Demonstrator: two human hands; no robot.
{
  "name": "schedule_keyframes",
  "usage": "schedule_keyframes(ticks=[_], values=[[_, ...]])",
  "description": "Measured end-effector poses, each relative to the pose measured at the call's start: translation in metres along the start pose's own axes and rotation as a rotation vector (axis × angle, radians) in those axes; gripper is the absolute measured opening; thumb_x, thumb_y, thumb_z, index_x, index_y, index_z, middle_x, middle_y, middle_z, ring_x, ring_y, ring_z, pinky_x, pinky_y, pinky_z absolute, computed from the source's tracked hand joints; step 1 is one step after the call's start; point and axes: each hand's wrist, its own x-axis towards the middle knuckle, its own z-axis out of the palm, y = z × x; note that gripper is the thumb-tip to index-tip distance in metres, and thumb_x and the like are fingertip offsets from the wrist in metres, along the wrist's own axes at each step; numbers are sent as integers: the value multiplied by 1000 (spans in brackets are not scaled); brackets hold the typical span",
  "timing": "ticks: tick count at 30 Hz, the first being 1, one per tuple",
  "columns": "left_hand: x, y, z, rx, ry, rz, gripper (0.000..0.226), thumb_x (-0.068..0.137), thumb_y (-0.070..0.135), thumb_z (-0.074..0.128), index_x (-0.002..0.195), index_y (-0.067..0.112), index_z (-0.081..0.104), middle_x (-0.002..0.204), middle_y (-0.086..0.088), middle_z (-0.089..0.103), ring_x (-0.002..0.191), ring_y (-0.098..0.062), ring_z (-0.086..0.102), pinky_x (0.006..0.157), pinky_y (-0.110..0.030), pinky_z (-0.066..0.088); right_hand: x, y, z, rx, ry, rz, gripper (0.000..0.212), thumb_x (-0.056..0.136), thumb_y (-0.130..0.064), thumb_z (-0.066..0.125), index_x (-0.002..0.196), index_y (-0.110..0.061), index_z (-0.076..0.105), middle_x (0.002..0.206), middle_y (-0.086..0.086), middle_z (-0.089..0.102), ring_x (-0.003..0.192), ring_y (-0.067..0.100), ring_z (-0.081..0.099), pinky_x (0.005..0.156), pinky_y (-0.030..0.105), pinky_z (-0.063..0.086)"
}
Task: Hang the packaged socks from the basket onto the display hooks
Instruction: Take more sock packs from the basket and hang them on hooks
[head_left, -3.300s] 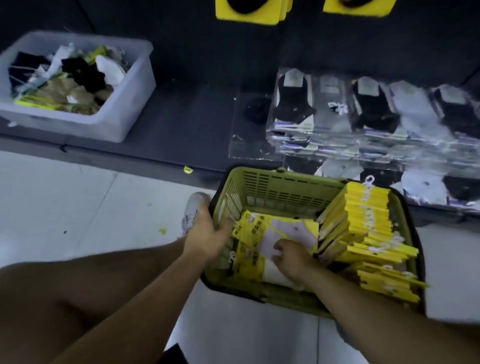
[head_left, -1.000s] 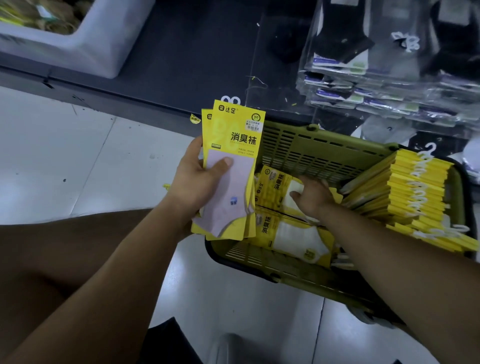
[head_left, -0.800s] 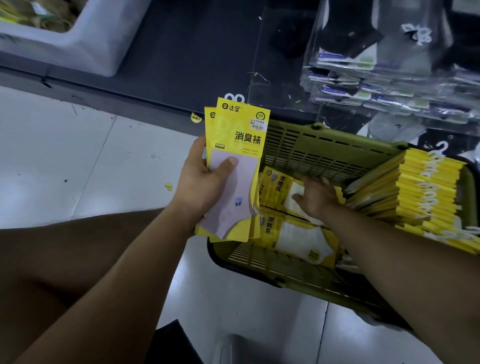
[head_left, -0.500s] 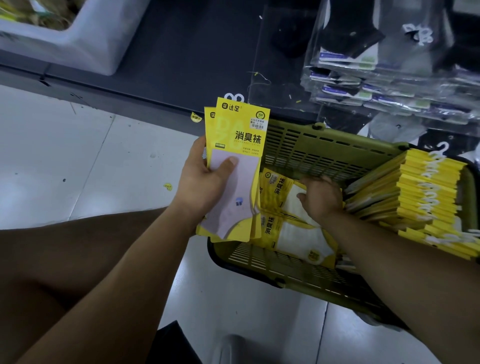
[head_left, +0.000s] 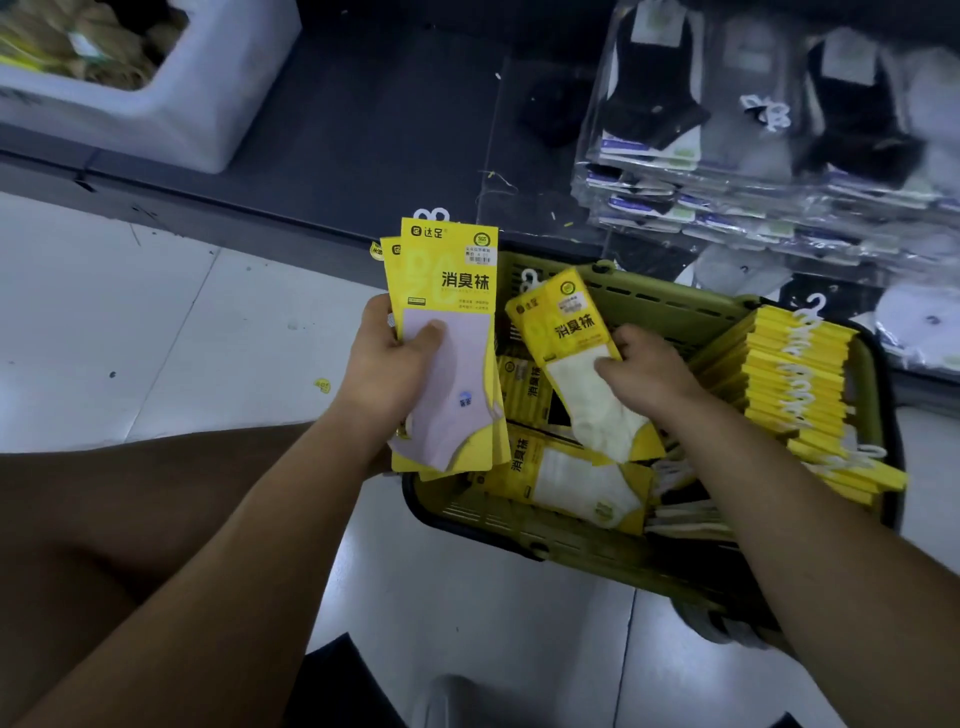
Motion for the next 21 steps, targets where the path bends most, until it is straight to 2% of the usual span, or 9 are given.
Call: schedule_keyframes(ticks=[2,5,8,11,13,14,16,19,21], values=[[-2,2,-1,-20,9,6,29,108,19,59,136,22,53,128,-5,70,117,-32,70,103,-60,56,-11,-15,-17,138,-30,41,10,85,-24,61,80,-17,58,82,1,64,69,14,58,55,27,36],[-4,5,0,-14,16,12,30,108,15,55,137,23,52,128,-3,71,118,-32,69,105,-60,55,-29,-28,-37,382,-39,95,9,81,-21,61,79,-14,67,80,3,69,72,22,63,65,30,43],[-11,6,5,12,2,-10,26,106,15,50,131,24,52,125,-6,69,118,-34,67,105,-63,54,-40,-36,-46,734,-81,78,17,87,-6,57,88,-14,72,91,7,74,84,28,68,74,34,51],[-20,8,16,-18,-13,-46,16,107,22,50,121,25,56,126,-13,67,119,-36,64,107,-61,51,-48,-47,-38,954,-247,-11,25,92,1,55,110,-8,71,113,14,73,101,30,69,90,40,54],[-25,8,23,-119,-40,-61,19,109,34,53,123,23,60,124,-7,70,117,-28,67,100,-49,54,-54,-54,-26,949,-299,-35,21,93,-4,61,112,-8,68,111,11,74,102,28,70,88,43,56],[-27,6,27,-147,-68,-48,25,108,38,57,125,21,61,121,-3,72,111,-22,71,92,-43,57,-56,-56,-19,911,-299,-47,16,93,-8,65,108,-10,69,105,7,76,97,26,72,80,42,59],[-28,2,30,-106,-117,25,31,103,33,70,127,15,60,117,0,76,103,-19,77,80,-35,62,-59,-60,-8,803,-257,-102,9,90,-13,72,99,-13,70,93,2,77,84,20,74,65,34,60],[-22,-1,22,15,-93,85,37,98,22,77,130,17,57,123,-1,73,111,-22,74,91,-41,62,-54,-55,3,757,-147,-152,10,89,-21,75,96,-15,72,84,1,73,65,13,68,58,29,58],[-14,-1,11,3,-45,76,35,98,22,77,127,22,58,123,-1,74,113,-27,73,95,-49,62,-45,-41,9,704,-64,-102,7,92,-26,71,96,-20,72,88,2,71,64,10,66,60,28,58]])
